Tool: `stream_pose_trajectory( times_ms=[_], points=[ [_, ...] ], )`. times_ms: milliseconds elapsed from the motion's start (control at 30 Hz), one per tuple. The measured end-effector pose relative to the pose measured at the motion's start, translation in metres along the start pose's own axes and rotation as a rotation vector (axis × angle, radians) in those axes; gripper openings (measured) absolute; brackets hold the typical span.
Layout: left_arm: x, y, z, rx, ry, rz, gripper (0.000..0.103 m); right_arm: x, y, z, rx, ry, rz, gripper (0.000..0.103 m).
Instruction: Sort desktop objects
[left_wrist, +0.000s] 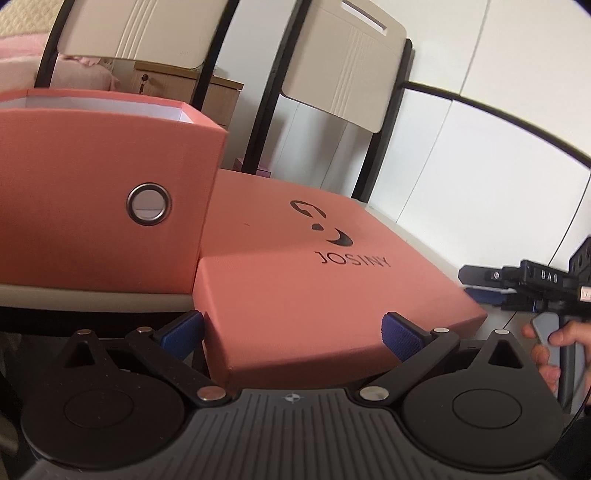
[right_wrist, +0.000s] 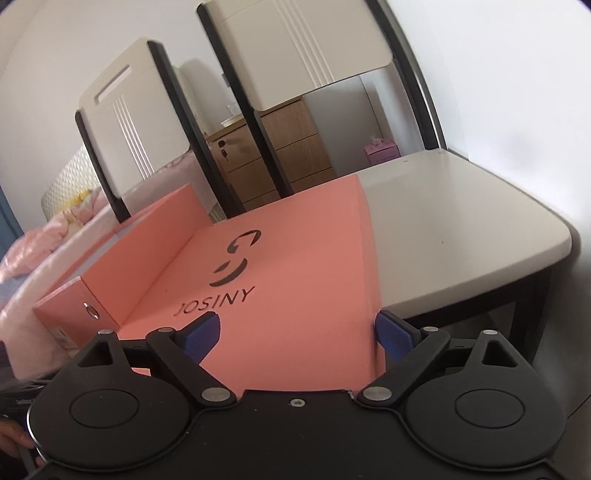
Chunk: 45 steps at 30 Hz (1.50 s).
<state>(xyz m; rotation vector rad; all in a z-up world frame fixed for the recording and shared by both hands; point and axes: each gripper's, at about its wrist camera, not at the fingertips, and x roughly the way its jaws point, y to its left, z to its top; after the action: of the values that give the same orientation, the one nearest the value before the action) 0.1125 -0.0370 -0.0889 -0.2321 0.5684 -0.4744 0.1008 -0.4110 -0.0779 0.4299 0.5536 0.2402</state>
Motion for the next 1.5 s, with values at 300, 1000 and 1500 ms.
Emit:
stream_pose_trajectory(
  times_ms=[300,1000,1500],
  points=[
    [0.018,0.036,0.008,-0.162,0.049,0.021,0.103,0.017,-0.035,0.000,0.221,0.051,0.023,0.090],
    [0.021,0.053,-0.001,-0.297,0.121,-0.153,0.083,0.028,-0.048,-0.021,0.336,0.167,0.135,0.078],
    [0.044,0.078,-0.013,-0.449,0.209,-0.296,0.091,0.056,-0.052,-0.026,0.406,0.214,0.224,0.092]
  ],
)
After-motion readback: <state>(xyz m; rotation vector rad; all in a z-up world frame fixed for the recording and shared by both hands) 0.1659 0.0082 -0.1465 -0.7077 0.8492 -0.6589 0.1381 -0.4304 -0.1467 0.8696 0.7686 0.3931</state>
